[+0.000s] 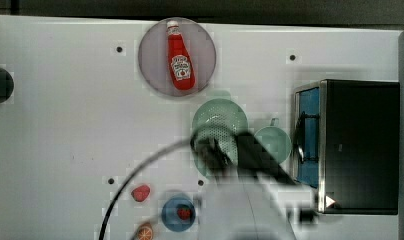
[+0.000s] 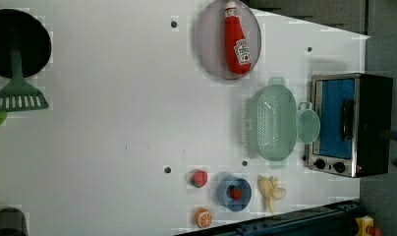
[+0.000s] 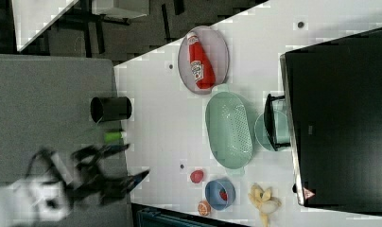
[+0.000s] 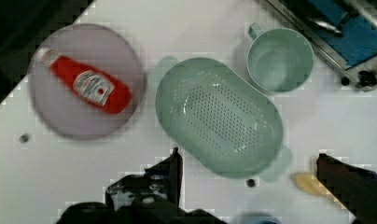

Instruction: Drag strainer right to left.

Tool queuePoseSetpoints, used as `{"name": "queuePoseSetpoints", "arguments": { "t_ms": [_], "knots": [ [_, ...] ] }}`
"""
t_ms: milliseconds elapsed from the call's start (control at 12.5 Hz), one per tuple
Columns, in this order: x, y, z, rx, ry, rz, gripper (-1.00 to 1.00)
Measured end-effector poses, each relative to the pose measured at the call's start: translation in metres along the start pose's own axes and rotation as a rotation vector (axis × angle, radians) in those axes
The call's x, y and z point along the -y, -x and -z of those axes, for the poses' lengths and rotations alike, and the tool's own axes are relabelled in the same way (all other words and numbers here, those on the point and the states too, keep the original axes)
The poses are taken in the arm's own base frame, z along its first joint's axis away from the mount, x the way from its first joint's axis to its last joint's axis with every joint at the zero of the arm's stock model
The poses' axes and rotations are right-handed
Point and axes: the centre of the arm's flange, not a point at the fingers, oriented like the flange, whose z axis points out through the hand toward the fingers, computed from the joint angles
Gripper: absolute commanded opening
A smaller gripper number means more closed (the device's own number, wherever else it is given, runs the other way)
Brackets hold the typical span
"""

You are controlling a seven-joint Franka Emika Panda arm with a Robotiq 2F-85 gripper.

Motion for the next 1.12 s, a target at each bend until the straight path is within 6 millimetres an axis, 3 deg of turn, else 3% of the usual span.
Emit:
{"name": "queuePoseSetpoints", "arguments": {
  "t_ms": [80, 240, 320, 480, 800, 1120],
  "knots": [
    [0.012, -0.003, -0.051, 0.042, 0.050, -0.019, 1.00],
    [0.017, -0.006, -0.146, 0.127, 0.150, -0.106, 1.00],
    [0.012, -0.001, -0.186, 0.176, 0.212, -0.159, 1.00],
    [0.009, 0.002, -0.245, 0.201, 0.271, -0.271, 1.00],
    [0.029, 0.002, -0.326, 0.131, 0.199, -0.396, 1.00],
    [0.041, 0.005, -0.370, 0.094, 0.152, -0.513, 1.00]
  ]
}}
